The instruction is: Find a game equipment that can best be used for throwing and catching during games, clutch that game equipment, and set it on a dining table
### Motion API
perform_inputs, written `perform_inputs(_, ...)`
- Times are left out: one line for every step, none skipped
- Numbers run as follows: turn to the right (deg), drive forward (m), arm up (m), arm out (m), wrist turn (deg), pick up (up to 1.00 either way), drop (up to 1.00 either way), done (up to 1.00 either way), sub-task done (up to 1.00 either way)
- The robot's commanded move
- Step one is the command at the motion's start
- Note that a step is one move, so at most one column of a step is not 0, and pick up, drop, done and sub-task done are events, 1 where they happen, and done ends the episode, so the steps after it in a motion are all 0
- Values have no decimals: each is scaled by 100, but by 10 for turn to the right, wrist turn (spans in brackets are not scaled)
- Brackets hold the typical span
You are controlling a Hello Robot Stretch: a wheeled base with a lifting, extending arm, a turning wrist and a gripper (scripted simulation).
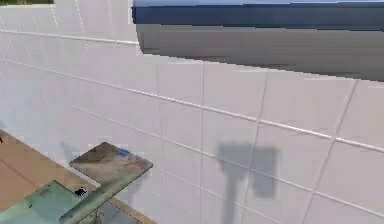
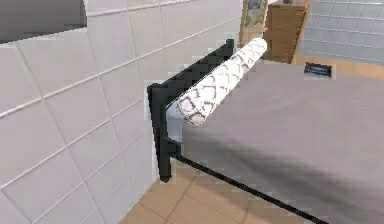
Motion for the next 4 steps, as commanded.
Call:
perform_inputs(-450, 0, 0, 0, 0, 0, 0, 0, 0)
perform_inputs(-450, 0, 0, 0, 0, 0, 0, 0, 0)
perform_inputs(-450, 0, 0, 0, 0, 0, 0, 0, 0)
perform_inputs(-120, 0, 0, 0, 0, 0, 0, 0, 0)
